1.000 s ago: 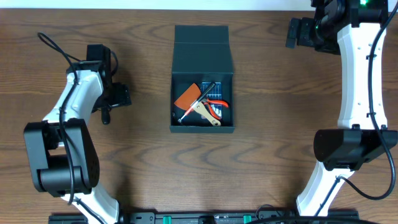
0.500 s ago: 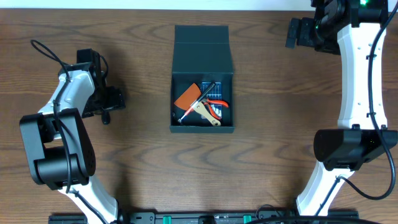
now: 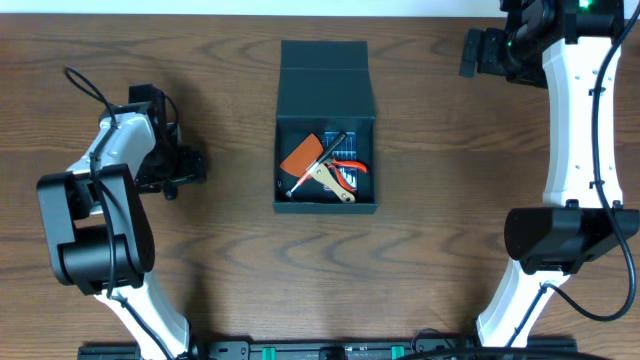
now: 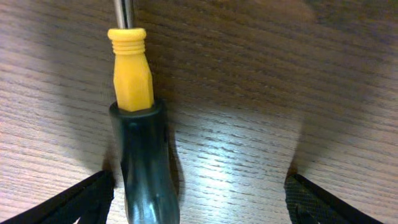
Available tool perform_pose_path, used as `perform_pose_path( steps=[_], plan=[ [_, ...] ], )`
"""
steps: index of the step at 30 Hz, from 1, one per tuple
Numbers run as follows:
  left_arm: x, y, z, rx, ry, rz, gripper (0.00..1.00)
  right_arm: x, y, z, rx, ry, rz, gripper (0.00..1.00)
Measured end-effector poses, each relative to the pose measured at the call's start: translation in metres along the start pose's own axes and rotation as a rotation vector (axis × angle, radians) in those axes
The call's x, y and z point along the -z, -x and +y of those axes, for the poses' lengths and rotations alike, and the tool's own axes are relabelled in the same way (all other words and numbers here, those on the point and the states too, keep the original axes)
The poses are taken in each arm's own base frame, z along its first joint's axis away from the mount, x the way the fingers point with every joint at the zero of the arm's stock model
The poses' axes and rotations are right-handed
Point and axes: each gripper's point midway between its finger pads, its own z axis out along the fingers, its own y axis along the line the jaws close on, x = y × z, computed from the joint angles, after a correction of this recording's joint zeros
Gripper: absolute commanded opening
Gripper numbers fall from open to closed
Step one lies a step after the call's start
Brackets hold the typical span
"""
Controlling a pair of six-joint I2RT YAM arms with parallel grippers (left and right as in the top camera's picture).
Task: Pack container
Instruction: 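Move the left gripper left over the yellow-black screwdriver, then lower the left gripper and close it on the screwdriver handle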
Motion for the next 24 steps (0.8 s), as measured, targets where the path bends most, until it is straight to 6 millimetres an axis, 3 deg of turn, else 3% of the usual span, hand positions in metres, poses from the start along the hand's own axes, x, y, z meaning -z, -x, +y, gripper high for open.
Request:
perform_pose_path(
  steps=[12,15,20,24],
  plan=[
    [0.0000,0.0000,-0.0003,-0.026,-0.002,0.000,0.87,0.0000,0.0000,0.0001,0.000,0.000,0.000,0.99],
    [0.0000,0.0000,-0.0001,-0.025,-0.002,0.000,0.81,0.0000,-0.0001,0.0000,0.000,0.000,0.000,0.99],
    [0.0000,0.0003,0.0023,-0.022,-0.002,0.000,0.81,0.0000,0.0000,0.0000,0.000,0.000,0.000,0.99],
    [0.0001,0.0005,0.0058,-0.009,-0.002,0.000,0.60,0.0000,0.0000,0.0000,0.000,0.000,0.000,0.99]
  ],
)
